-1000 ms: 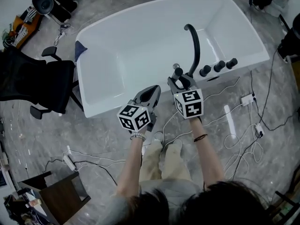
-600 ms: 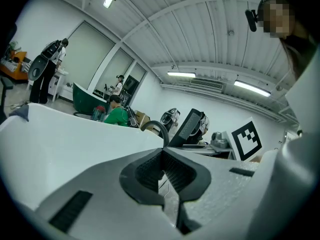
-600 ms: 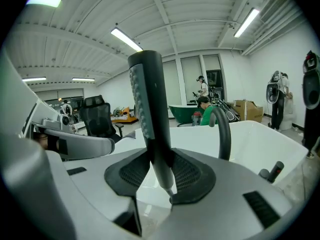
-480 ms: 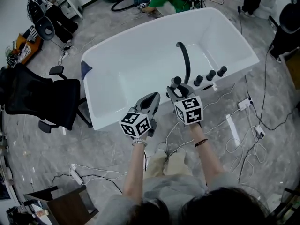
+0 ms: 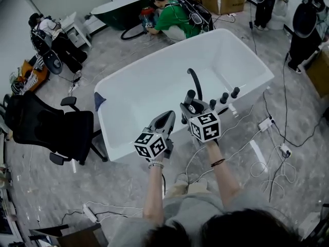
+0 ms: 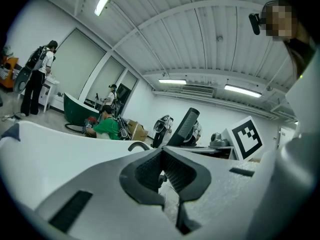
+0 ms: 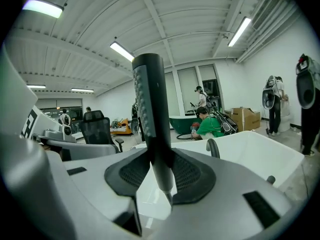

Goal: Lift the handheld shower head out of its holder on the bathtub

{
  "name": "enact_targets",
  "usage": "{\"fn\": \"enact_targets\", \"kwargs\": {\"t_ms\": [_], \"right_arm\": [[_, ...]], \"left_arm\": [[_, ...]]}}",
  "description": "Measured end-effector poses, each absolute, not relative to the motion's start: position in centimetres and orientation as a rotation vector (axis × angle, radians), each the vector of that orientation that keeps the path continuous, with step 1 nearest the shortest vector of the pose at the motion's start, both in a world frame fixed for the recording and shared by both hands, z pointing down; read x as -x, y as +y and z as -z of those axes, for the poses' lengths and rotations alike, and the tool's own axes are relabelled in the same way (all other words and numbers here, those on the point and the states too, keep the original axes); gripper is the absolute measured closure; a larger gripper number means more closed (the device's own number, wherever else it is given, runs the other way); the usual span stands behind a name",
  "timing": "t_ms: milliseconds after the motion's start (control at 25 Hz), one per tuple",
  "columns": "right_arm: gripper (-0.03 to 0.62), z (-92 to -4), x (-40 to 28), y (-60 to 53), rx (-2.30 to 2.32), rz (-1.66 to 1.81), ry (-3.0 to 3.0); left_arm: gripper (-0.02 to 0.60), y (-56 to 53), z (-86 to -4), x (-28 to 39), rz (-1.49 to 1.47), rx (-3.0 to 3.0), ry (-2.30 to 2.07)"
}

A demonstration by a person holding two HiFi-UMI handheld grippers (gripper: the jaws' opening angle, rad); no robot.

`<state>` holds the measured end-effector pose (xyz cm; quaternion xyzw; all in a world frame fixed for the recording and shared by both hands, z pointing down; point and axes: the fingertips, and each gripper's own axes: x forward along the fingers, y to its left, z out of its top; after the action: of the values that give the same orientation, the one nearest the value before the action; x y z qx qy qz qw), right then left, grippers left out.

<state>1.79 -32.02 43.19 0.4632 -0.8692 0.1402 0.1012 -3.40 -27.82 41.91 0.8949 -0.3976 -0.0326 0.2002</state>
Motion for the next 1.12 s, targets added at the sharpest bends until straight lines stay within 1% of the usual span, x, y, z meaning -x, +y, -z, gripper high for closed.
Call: {"fn": "enact_targets", "kwargs": {"t_ms": [560, 880, 1120], "right_arm": [[0.462, -35.7, -2.5, -29.2, -1.399, -0.386, -2.65], [0.462, -31.9, -2.1, -28.2, -1.426, -0.322, -2.703], [0.462, -30.8, -2.5, -27.4, -1.423, -0.28, -2.718]], "left_arm": [[0.577, -25.8, -33.2, 2.5, 0.123, -2.673, -1.072], [0.577, -25.3, -30.6, 3.5, 0.149, -2.726, -1.065], [0.577, -24.4, -29.0, 3.3, 0.143, -2.786, -1.052]]}}
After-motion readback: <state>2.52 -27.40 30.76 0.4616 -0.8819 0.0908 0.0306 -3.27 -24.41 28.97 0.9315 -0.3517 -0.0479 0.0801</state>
